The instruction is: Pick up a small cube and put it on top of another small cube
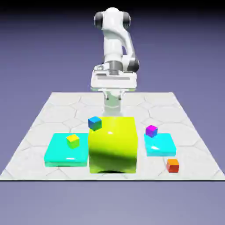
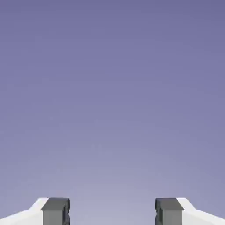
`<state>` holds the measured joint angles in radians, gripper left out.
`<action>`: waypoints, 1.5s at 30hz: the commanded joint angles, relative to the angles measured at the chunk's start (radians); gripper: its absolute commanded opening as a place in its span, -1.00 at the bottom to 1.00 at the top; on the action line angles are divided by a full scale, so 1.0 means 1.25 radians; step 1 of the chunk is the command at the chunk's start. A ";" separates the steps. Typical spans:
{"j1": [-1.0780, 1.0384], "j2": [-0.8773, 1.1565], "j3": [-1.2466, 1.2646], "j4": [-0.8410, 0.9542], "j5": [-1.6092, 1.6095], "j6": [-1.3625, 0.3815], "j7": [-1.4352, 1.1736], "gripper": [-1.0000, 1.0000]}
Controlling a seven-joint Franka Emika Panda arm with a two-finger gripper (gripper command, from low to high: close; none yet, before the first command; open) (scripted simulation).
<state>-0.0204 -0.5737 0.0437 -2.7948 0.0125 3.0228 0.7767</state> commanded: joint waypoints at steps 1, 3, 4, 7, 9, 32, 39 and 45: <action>-0.022 -0.002 0.029 0.010 0.008 -0.009 0.024 0.00; -0.064 -0.007 0.087 0.030 0.025 -0.028 0.071 0.00; -0.086 -0.010 0.116 0.040 0.033 -0.038 0.095 0.00; -0.150 -0.017 0.203 0.071 0.058 -0.066 0.166 0.00; -0.193 -0.022 0.261 0.091 0.074 -0.085 0.213 0.00; -0.687 -0.079 0.928 0.323 0.265 -0.301 0.757 0.00; -0.837 -0.096 1.131 0.394 0.323 -0.366 0.922 0.00; -0.966 -0.111 1.305 0.455 0.372 -0.423 1.064 0.00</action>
<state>-1.2280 -0.7123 1.6746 -2.2264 0.4780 2.4945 2.1071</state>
